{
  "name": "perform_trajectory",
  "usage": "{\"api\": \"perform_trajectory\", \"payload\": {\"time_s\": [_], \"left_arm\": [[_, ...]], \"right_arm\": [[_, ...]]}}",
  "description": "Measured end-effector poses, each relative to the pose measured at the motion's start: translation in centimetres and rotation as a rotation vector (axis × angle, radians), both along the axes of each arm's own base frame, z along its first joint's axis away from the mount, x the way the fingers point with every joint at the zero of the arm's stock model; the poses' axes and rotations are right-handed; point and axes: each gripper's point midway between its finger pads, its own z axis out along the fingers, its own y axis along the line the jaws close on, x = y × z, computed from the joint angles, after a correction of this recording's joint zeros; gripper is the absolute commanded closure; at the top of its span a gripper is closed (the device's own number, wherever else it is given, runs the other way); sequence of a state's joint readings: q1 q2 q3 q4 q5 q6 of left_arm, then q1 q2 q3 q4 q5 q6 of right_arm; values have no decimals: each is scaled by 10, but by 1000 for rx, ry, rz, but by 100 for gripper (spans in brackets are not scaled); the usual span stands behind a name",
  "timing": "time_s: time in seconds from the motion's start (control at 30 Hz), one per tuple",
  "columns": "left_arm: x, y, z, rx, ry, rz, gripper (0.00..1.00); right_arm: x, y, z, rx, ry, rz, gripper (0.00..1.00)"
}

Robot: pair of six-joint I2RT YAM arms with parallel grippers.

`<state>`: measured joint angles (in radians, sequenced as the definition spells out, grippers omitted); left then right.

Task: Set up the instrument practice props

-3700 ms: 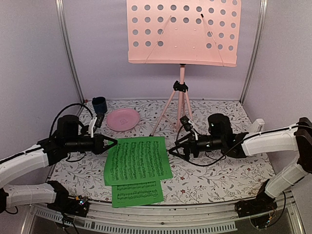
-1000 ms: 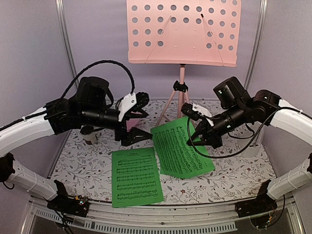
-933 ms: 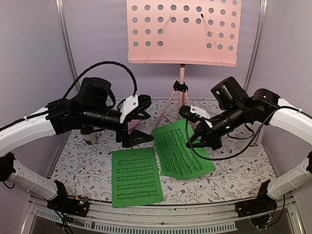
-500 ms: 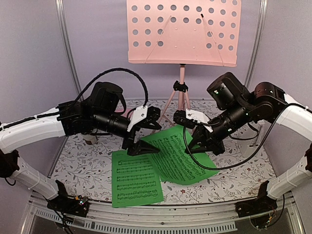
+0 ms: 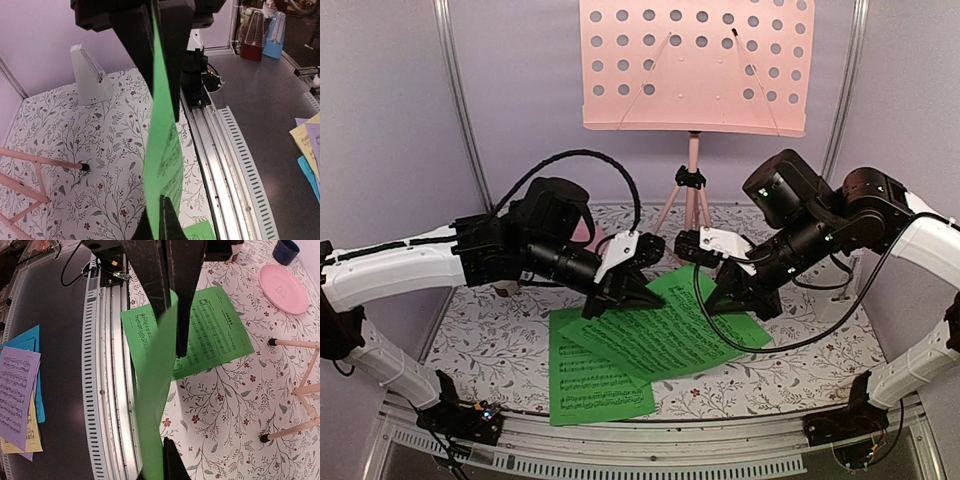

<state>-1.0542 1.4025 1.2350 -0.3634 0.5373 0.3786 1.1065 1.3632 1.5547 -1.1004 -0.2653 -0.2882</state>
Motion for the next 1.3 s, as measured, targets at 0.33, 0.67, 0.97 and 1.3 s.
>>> {"api": "perform_trajectory", "payload": {"time_s": [0.33, 0.67, 0.97, 1.3], "left_arm": [[20, 14, 40, -192, 40, 108, 100], [31, 46, 126, -505, 42, 114, 100], [22, 57, 160, -620, 67, 59, 100], [22, 59, 172, -669, 129, 39, 100]], "right_arm": [[0, -15, 85, 428, -155, -89, 1], [11, -40, 103, 847, -196, -287, 1], [29, -36, 107, 933, -203, -383, 4], [36, -5, 129, 952, -258, -311, 85]]}}
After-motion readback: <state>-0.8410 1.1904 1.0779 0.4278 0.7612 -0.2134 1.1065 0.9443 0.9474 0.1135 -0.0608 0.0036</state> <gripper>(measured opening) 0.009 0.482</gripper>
